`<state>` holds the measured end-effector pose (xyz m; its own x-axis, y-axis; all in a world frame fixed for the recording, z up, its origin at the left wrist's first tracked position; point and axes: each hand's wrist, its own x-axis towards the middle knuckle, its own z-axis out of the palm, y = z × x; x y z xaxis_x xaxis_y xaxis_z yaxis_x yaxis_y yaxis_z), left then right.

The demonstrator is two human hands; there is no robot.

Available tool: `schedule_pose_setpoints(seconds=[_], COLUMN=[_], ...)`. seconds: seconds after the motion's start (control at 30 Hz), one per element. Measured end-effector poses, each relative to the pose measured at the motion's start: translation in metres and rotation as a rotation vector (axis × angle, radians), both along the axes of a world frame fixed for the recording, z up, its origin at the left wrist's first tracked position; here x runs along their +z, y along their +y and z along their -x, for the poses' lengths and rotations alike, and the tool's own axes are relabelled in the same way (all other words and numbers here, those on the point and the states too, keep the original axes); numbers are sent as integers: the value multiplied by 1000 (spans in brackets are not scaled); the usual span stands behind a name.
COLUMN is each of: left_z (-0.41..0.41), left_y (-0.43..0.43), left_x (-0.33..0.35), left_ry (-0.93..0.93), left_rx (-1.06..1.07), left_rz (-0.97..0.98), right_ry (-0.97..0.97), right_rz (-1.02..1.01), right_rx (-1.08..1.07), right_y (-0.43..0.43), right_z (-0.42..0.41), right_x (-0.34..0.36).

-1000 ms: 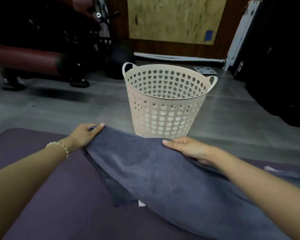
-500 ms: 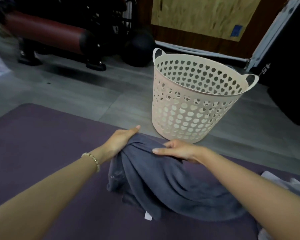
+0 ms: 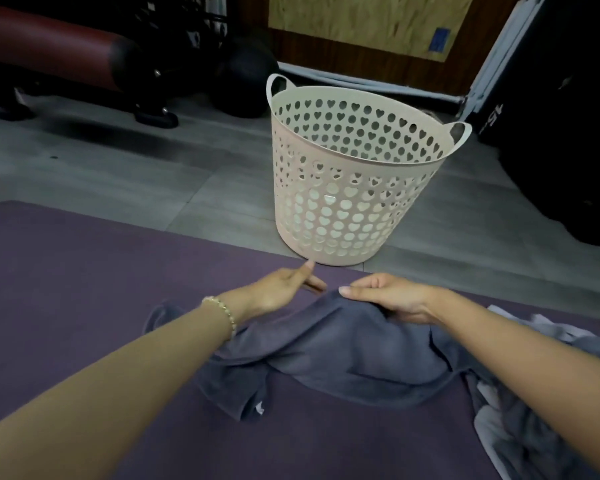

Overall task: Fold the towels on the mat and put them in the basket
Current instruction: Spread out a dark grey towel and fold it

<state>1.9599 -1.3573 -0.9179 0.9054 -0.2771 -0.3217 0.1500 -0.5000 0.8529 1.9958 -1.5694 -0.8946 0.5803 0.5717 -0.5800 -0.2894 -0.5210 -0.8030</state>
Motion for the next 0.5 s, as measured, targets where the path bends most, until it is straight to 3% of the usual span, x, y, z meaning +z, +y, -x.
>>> schedule_pose_setpoints(seconds=[0.1,0.2,0.27,0.4,0.5], left_z=[-2,-5,-11,-20,-12], left_y=[-27,-26,-9,56,87], left_x=[5,15,28,31,11], left_ry=[23,4,-72,-262,-255], left_rx=[44,162,278,436,523], left_rz=[87,279,261,-231,-482], right_ry=[32,-16,-82,-40,27], right_rz=[-37,173,280,203,66], right_rx=[0,149,203,162,199], right_y=[-13,-36,-55,-84,-70], right_z=[-7,-13,-18,-23,-14], right_x=[12,21,23,22,9])
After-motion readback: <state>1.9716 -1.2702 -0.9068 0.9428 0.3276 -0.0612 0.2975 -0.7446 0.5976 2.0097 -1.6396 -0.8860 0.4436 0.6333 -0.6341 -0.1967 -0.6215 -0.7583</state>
